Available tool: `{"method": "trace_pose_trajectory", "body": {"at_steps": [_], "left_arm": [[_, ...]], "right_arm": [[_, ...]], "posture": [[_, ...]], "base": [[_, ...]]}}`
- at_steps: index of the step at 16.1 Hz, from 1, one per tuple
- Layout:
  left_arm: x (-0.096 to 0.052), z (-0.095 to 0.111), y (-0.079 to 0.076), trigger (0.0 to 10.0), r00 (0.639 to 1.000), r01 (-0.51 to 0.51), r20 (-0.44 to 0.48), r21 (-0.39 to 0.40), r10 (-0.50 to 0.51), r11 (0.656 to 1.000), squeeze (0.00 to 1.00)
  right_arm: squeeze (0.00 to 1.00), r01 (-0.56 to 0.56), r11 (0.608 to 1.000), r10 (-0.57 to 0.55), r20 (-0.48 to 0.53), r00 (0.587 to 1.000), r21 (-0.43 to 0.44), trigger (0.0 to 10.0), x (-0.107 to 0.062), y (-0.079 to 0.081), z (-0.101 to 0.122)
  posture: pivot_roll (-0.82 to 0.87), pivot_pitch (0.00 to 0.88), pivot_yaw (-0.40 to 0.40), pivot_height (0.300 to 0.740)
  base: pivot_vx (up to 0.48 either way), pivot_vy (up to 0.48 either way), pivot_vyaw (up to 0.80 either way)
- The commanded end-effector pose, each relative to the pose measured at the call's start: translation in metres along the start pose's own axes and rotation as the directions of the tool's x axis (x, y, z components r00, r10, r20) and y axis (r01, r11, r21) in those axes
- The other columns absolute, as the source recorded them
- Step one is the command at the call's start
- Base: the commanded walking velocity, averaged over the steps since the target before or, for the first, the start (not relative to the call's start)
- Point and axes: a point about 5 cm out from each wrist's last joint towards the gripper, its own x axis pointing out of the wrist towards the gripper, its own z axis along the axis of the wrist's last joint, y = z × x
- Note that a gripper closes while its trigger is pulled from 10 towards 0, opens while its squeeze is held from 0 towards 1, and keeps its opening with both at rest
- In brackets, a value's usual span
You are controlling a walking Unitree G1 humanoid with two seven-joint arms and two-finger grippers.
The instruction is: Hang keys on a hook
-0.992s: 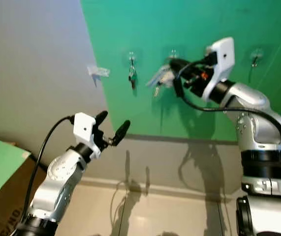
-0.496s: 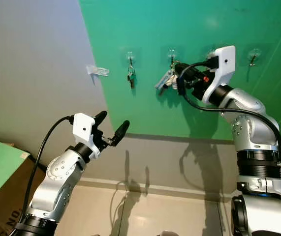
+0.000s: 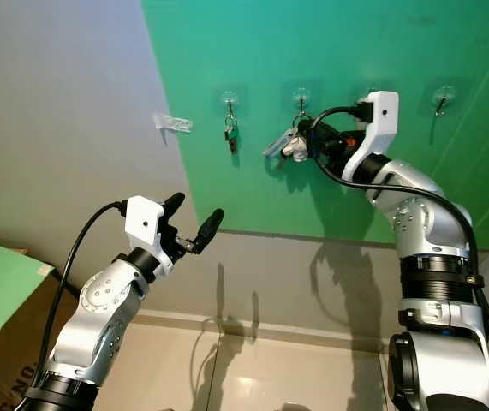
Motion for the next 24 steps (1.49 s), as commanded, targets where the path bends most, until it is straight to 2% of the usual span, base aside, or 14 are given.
{"method": "trace_pose_trajectory", "body": {"at_steps": [1,2,4,5,6,10,17,18,19,20,23,24], "left_arm": [[0.001,0.0,0.004,10.0,1.0,-0.013,-0.014,0.015,0.013,1.0,0.0],[0.001,0.0,0.005,10.0,1.0,-0.016,-0.016,0.019,0.016,1.0,0.0],[0.001,0.0,0.007,10.0,1.0,-0.02,-0.02,0.028,0.02,0.999,0.0],[0.001,0.0,0.007,10.0,1.0,-0.02,-0.02,0.033,0.02,0.999,0.0],[0.001,0.0,0.007,10.0,1.0,-0.019,-0.021,0.036,0.02,0.999,0.0],[0.003,0.001,0.007,10.0,1.0,-0.018,-0.02,0.04,0.018,0.999,0.0],[0.001,-0.001,0.009,10.0,0.999,-0.03,-0.032,0.058,0.031,0.998,0.0],[0.002,-0.001,0.01,10.0,0.999,-0.036,-0.03,0.062,0.038,0.997,0.0],[0.002,-0.001,0.013,10.0,0.998,-0.058,-0.028,0.071,0.06,0.996,0.0],[0.001,-0.001,0.015,10.0,0.997,-0.072,-0.028,0.07,0.074,0.995,0.0],[-0.003,-0.004,0.023,10.0,0.99,-0.129,-0.038,0.072,0.132,0.989,0.0],[-0.006,-0.006,0.025,10.0,0.986,-0.154,-0.048,0.09,0.159,0.984,0.0]], "right_arm": [[1.0,0.085,0.996,-0.085,-0.092,0.992,0.006,10.0,-0.002,-0.008,-0.023],[1.0,0.097,0.995,-0.095,-0.092,0.991,0.012,10.0,-0.003,-0.009,-0.025],[1.0,0.149,0.987,-0.154,-0.075,0.985,-0.067,10.0,-0.004,-0.013,-0.025],[1.0,0.171,0.974,-0.184,-0.071,0.98,-0.151,10.0,-0.004,-0.015,-0.025],[1.0,0.173,0.966,-0.191,-0.076,0.979,-0.19,10.0,-0.005,-0.016,-0.026],[1.0,0.181,0.967,-0.195,-0.061,0.979,-0.18,10.0,-0.005,-0.015,-0.026],[1.0,0.193,0.949,-0.205,-0.023,0.979,-0.248,10.0,-0.008,-0.013,-0.025],[1.0,0.212,0.914,-0.228,-0.008,0.974,-0.345,10.0,-0.009,-0.013,-0.025],[1.0,0.245,0.855,-0.268,0.015,0.963,-0.457,10.0,-0.011,-0.015,-0.027],[0.0,0.266,0.825,-0.292,0.027,0.956,-0.499,10.0,-0.014,-0.016,-0.029],[0.0,0.394,0.785,-0.389,0.114,0.914,-0.479,10.0,-0.034,-0.012,-0.053],[0.0,0.445,0.775,-0.432,0.138,0.891,-0.449,10.0,-0.046,-0.009,-0.069]], "posture": [[-0.2,0.0,0.07,0.74],[-0.2,0.0,0.07,0.74],[-0.2,0.0,0.073,0.74],[-0.2,0.0,0.073,0.74],[-0.21,0.0,0.074,0.74],[-0.21,0.0,0.07,0.74],[-0.21,0.0,0.075,0.74],[-0.21,0.0,0.074,0.74],[-0.21,0.0,0.074,0.74],[-0.21,0.0,0.074,0.74],[-0.22,0.0,0.076,0.74],[-0.22,0.0,0.077,0.74]], "base": [[0.0,0.0,0.0],[0.0,0.0,0.0],[0.0,0.0,0.0],[0.0,0.0,0.0],[0.0,0.0,0.0],[0.0,0.0,0.0],[0.0,0.0,0.0],[0.0,0.0,0.0],[0.0,0.0,0.0],[0.0,0.0,0.0],[0.0,0.0,0.0],[0.0,0.0,0.0]]}}
